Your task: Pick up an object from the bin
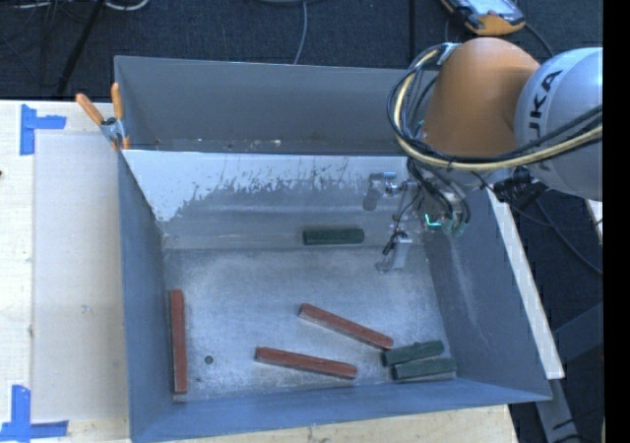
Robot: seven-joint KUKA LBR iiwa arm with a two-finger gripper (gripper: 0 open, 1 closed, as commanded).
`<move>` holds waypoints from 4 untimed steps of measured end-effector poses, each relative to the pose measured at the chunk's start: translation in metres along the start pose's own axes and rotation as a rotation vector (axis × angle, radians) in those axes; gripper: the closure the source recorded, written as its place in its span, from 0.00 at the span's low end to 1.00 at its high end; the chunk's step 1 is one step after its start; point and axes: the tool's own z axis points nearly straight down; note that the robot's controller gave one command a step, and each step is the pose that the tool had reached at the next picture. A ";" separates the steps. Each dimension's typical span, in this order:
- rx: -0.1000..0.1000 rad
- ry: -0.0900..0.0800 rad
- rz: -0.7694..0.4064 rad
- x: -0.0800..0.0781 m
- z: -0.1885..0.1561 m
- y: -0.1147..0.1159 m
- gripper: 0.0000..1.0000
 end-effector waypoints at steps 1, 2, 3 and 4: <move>0.000 -0.008 -0.001 -0.002 -0.005 0.000 0.00; 0.001 -0.013 0.016 0.026 0.045 0.023 0.00; 0.000 -0.008 0.133 0.045 0.103 0.064 0.00; 0.000 -0.005 0.321 0.107 0.115 0.062 1.00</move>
Offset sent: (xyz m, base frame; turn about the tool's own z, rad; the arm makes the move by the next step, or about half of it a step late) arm -0.0609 0.0523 -0.1067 0.0358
